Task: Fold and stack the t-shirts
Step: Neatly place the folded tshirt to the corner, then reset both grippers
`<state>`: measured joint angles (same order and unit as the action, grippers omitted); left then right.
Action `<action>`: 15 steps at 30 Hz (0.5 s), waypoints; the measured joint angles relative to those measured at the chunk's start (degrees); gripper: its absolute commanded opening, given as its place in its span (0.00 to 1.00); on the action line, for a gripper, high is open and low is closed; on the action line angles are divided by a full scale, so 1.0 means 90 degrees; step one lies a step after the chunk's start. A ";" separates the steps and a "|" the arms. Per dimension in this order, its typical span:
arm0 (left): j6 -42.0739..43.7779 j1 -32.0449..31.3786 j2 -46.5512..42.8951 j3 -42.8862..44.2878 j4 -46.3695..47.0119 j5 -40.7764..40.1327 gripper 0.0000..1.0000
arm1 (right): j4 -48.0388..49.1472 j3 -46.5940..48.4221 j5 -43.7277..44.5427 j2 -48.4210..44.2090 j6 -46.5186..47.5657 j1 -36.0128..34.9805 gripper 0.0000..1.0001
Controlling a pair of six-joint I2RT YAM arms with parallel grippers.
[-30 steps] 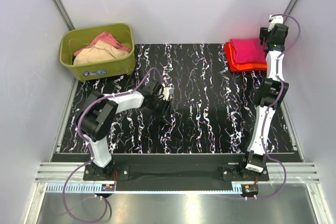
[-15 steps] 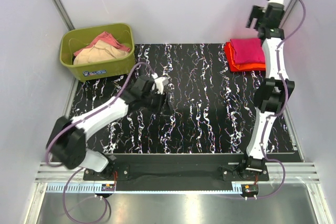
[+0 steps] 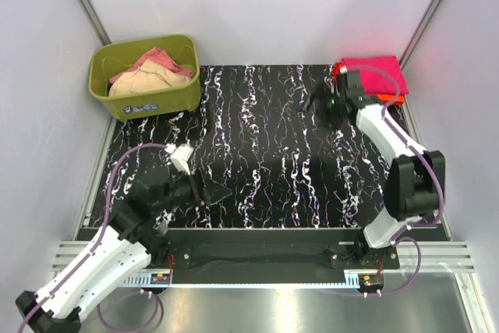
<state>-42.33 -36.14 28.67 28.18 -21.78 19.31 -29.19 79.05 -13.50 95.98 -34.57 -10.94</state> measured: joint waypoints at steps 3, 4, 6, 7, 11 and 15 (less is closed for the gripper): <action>-0.0595 0.0000 -0.0826 -0.0423 0.0024 -0.0153 0.80 | 0.0357 -0.1758 -0.0432 -0.0826 -0.0709 -0.0034 1.00; -0.0787 0.0000 -0.1086 -0.0578 0.0019 -0.0204 0.83 | 0.0423 -0.2314 -0.0546 -0.1107 -0.0918 -0.0053 1.00; -0.1163 0.0002 -0.1579 -0.0882 0.0070 -0.0325 0.85 | 0.0483 -0.3150 -0.0699 -0.1579 -0.1263 -0.0078 1.00; -0.1358 0.0002 -0.1807 -0.1032 0.0092 -0.0374 0.85 | 0.0641 -0.3558 -0.0811 -0.1829 -0.1426 -0.0078 1.00; -0.2200 0.0002 -0.2754 -0.1802 0.0318 -0.0420 0.86 | 0.1236 -0.4918 -0.1273 -0.2557 -0.1996 -0.0078 1.00; -0.3218 0.0002 -0.3118 -0.2589 0.0770 -0.0374 0.86 | 0.1872 -0.6079 -0.1700 -0.2917 -0.2477 -0.0078 1.00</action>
<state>-71.29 -36.12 0.60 4.89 -14.85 15.94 -12.34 24.34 -28.80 69.73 -56.86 -11.64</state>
